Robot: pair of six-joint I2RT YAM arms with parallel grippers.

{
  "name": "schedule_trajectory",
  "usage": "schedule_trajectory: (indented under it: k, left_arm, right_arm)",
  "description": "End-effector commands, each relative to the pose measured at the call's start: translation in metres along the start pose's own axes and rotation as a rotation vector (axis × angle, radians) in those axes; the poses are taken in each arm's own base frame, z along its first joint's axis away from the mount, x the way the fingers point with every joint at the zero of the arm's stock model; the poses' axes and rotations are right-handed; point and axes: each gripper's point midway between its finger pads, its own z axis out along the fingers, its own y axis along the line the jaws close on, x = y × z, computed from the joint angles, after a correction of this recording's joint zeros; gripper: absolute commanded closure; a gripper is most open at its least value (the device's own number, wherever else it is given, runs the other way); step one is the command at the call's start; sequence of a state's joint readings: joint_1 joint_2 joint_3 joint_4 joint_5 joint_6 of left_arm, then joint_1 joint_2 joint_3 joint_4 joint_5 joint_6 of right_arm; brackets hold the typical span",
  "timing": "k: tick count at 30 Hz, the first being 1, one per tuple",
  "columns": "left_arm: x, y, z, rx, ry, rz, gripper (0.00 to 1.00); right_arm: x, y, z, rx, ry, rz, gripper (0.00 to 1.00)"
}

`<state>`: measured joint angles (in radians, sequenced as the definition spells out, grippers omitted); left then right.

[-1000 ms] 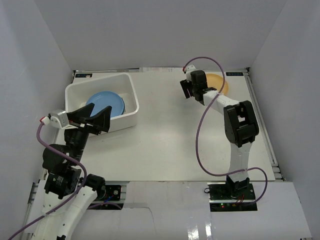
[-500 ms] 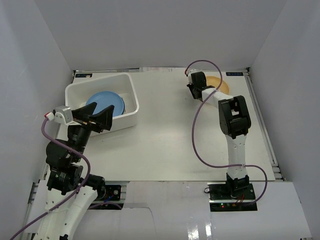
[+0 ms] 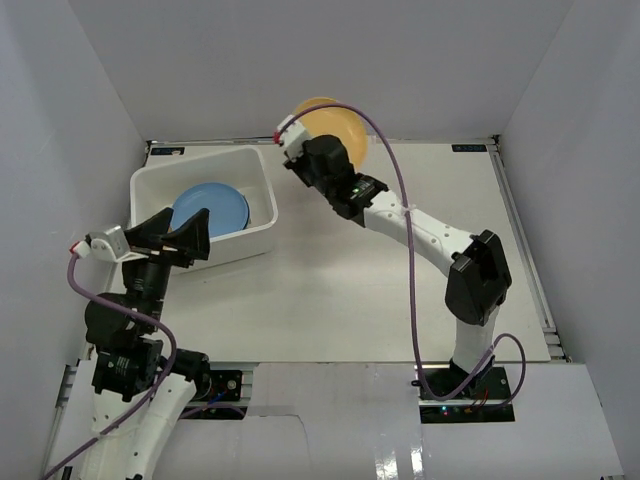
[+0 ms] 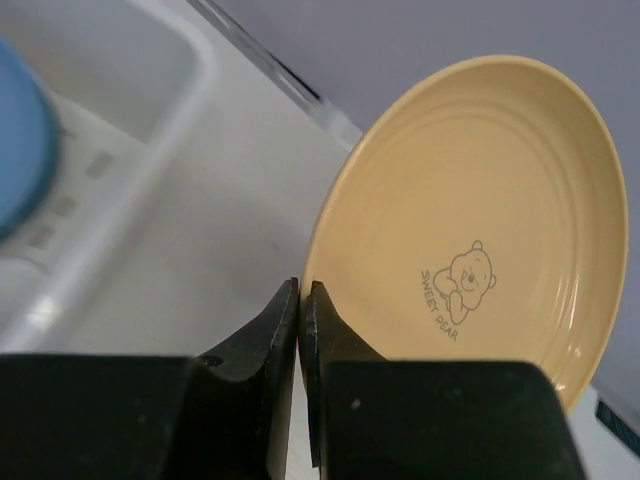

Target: Place the plates into the plastic bin on the countertop

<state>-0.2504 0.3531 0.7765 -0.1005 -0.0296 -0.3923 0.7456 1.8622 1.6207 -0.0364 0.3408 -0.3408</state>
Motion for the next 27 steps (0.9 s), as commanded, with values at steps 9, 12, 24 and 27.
schedule_trajectory:
  k: [9, 12, 24, 27]
  left_arm:
    - [-0.049, 0.057, -0.038, -0.320, -0.260, 0.009, 0.02]
    - [-0.051, 0.058, -0.040, -0.330, -0.268, 0.010, 0.02]
    - [-0.047, 0.059, -0.036, -0.328, -0.255, 0.022, 0.02]
    - [-0.046, 0.060, -0.036, -0.329, -0.256, 0.021, 0.02]
  right_arm:
    - [-0.130, 0.217, -0.010, -0.470, -0.343, -0.210, 0.92]
    - [-0.131, 0.262, -0.010, -0.562, -0.373, -0.213, 0.92]
    - [-0.182, 0.279, -0.030, -0.557, -0.541, 0.021, 0.26]
    - [-0.192, 0.245, -0.055, -0.500, -0.581, 0.088, 0.20]
